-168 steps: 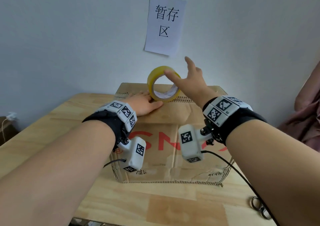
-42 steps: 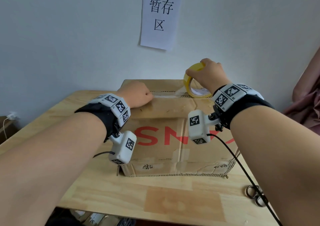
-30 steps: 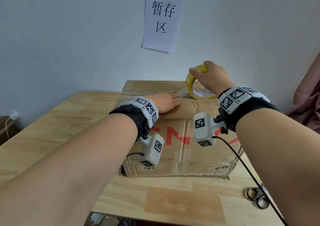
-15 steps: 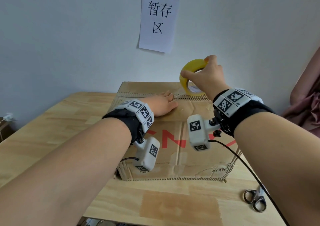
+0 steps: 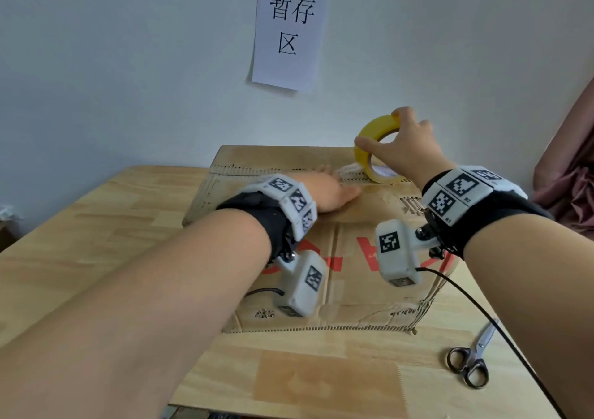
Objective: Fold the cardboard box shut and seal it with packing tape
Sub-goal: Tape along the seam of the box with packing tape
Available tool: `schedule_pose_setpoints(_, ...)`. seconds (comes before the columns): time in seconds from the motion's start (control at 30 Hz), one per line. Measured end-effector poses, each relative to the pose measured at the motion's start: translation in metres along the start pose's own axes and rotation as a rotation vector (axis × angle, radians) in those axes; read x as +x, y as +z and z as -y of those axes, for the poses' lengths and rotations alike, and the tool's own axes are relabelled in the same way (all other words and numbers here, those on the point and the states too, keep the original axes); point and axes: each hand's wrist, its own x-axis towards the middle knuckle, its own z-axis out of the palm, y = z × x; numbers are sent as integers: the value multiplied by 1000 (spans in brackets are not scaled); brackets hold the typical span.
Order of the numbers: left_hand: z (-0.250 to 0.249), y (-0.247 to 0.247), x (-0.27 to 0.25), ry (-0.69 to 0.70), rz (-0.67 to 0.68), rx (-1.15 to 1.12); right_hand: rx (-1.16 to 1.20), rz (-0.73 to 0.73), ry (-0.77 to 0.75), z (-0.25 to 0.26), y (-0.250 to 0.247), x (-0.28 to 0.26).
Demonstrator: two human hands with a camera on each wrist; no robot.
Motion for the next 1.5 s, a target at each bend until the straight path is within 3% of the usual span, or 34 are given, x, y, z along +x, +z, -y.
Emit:
schedule_pose_setpoints(0.1,-2,-1,3,44,3,-87,-30,-24,-3,-1,5,-1)
schedule_pose_setpoints(0.23,33,-7,-17,85,-22,-231,-6,-22,16,1,5,0)
schedule_pose_setpoints(0.37,76,-6,-24,7,-206,-354,12,-20,27,3,5,-1)
schedule_pose_setpoints(0.47,73,-6,-24,-51,-291,-360,19,-13,33,2,3,-2)
schedule_pose_setpoints(0.6,26,-6,-15,36,-263,-254,48,-22,29,-3,2,-3)
schedule_pose_setpoints(0.67,11,-5,-10,70,-260,-306,48,-24,15,-5,1,-3)
schedule_pose_setpoints(0.9,19,-3,-9,100,-291,-291,76,32,-114,-18,-13,-3)
schedule_pose_setpoints(1.03,18,0,-8,126,-273,-215,29,-1,33,-46,-17,0)
schedule_pose_setpoints(1.2,16,-1,-10,100,-204,-125,-17,200,239,-57,-15,-4)
schedule_pose_setpoints(1.37,33,-7,-20,59,-153,-92,37,207,260,-35,-6,-9)
schedule_pose_setpoints(1.5,62,-9,-25,-4,-132,-85,6,229,192,-5,8,-18)
